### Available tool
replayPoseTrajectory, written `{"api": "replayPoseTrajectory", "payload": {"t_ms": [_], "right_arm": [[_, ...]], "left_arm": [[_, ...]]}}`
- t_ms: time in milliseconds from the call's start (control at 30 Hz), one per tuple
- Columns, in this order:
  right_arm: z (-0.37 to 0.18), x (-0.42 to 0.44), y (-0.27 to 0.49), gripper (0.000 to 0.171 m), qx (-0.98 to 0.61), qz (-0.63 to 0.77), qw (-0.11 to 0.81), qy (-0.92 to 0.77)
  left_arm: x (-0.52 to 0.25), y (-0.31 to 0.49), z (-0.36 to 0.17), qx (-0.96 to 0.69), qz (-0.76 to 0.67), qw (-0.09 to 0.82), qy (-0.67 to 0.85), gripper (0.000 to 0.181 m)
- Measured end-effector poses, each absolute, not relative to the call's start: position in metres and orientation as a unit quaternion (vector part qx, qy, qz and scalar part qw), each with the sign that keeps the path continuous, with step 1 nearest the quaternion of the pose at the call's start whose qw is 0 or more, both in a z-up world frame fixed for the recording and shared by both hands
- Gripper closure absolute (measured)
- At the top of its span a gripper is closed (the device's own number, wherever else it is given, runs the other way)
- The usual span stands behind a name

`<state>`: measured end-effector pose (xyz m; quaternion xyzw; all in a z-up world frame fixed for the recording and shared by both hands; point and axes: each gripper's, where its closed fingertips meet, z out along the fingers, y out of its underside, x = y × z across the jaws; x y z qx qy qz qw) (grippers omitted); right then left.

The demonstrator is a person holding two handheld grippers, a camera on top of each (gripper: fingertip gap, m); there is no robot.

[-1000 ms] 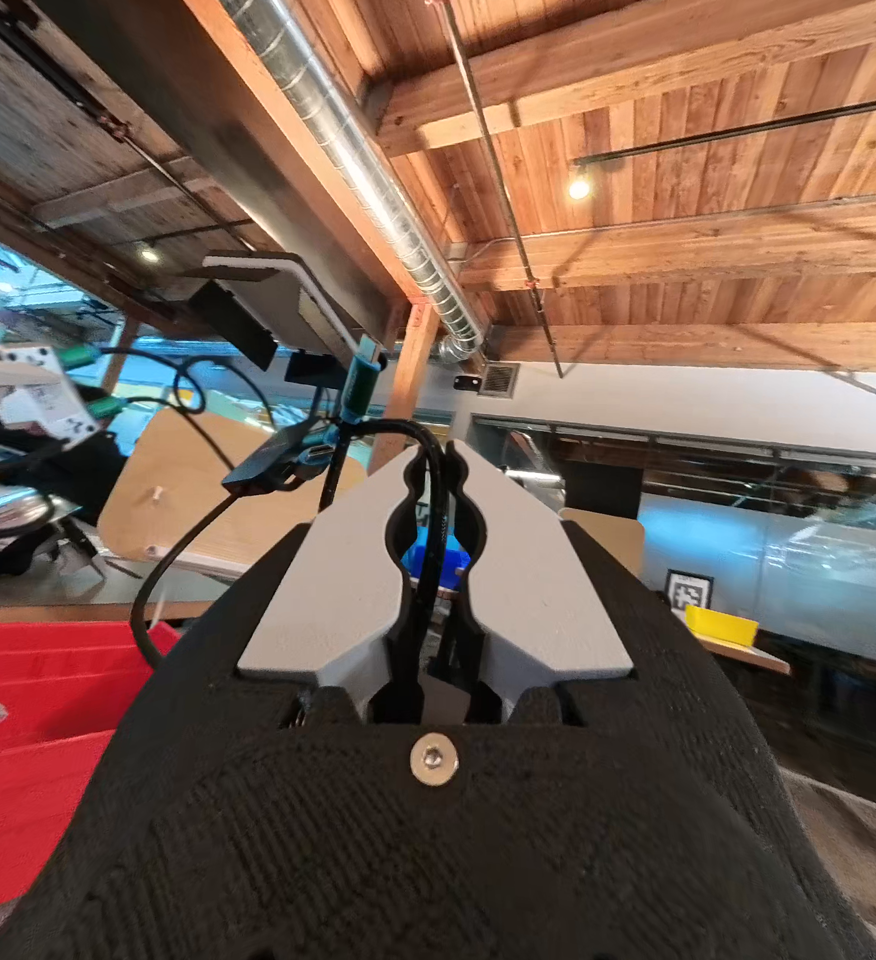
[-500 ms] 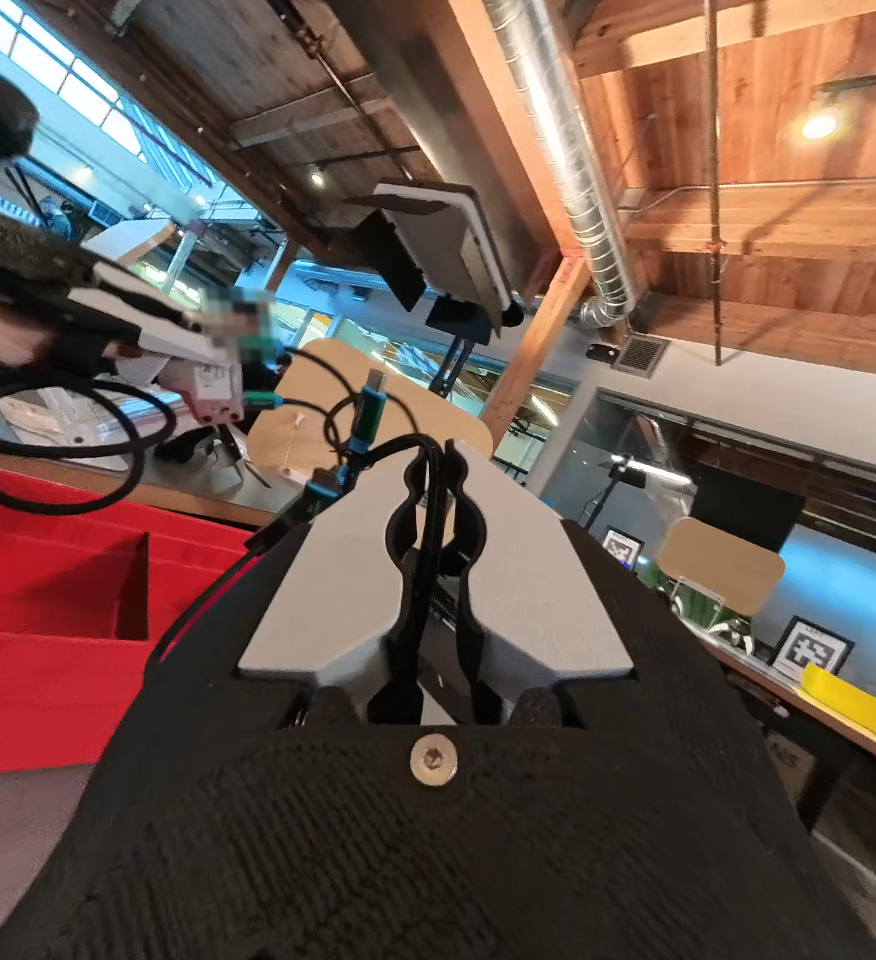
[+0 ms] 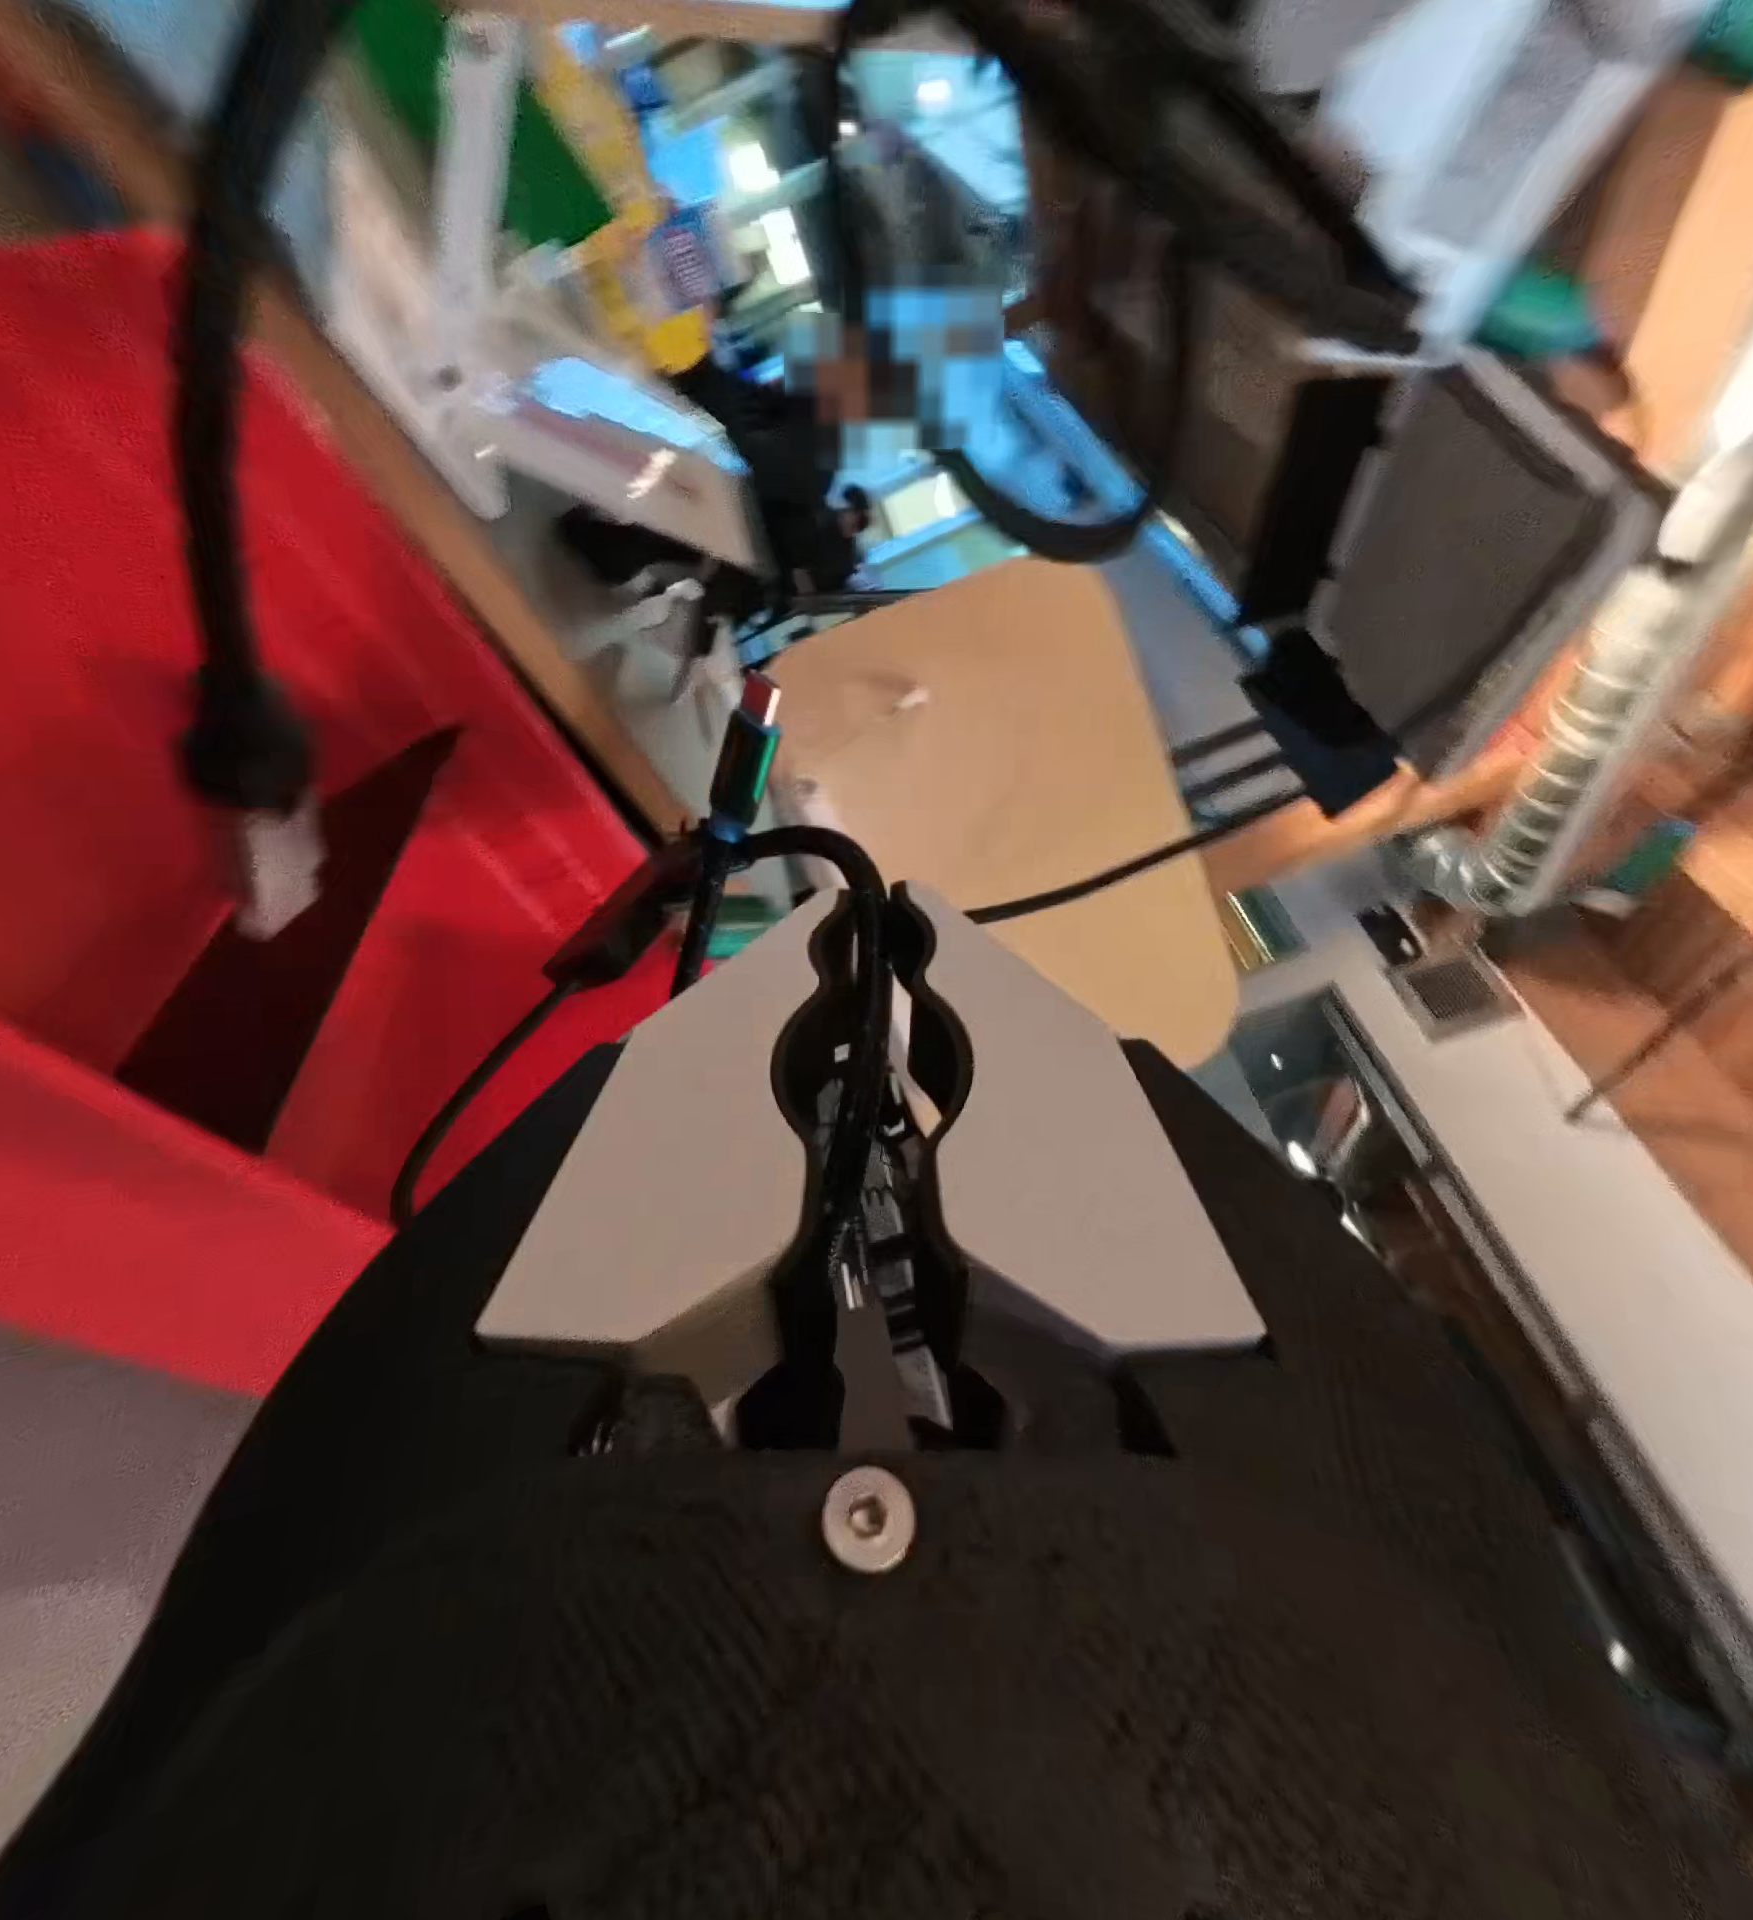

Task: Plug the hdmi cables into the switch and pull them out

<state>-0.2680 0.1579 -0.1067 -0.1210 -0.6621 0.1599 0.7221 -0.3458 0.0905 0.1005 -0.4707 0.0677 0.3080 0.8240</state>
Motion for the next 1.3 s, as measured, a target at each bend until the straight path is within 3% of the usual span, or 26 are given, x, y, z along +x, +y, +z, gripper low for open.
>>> {"api": "replayPoseTrajectory", "payload": {"t_ms": [200, 267, 400, 533, 700, 867, 1067, 1167, 1300], "right_arm": [[-0.154, -0.290, 0.165, 0.163, -0.122, 0.075, 0.660, -0.738], [-0.150, -0.288, 0.170, 0.144, -0.166, 0.106, 0.657, -0.728], [-0.110, -0.248, 0.183, 0.120, -0.249, 0.227, 0.669, -0.663], [-0.056, -0.159, 0.194, 0.120, -0.268, 0.328, 0.709, -0.563], [-0.023, -0.035, 0.197, 0.123, -0.281, 0.294, 0.774, -0.486], [-0.013, 0.052, 0.179, 0.128, -0.321, 0.266, 0.790, -0.450], [-0.009, 0.097, 0.147, 0.131, -0.311, 0.202, 0.786, -0.494], [-0.039, 0.086, 0.142, 0.135, -0.315, 0.184, 0.732, -0.576], [-0.096, 0.059, 0.161, 0.132, -0.315, 0.094, 0.675, -0.660]], "left_arm": [[-0.344, 0.074, 0.120, -0.423, 0.277, 0.861, 0.051, 0.163], [-0.339, 0.075, 0.121, -0.427, 0.270, 0.861, 0.062, 0.162], [-0.314, 0.071, 0.125, -0.430, 0.248, 0.862, 0.107, 0.162], [-0.271, 0.056, 0.137, -0.423, 0.215, 0.869, 0.140, 0.162], [-0.227, 0.058, 0.126, -0.448, 0.254, 0.843, 0.156, 0.162], [-0.154, 0.080, 0.078, -0.491, 0.078, 0.837, 0.228, 0.163], [-0.036, 0.116, -0.018, -0.552, -0.010, 0.754, 0.357, 0.162], [0.001, 0.137, -0.070, -0.566, 0.009, 0.725, 0.393, 0.162], [0.013, 0.161, -0.126, -0.551, 0.170, 0.675, 0.460, 0.162]]}}
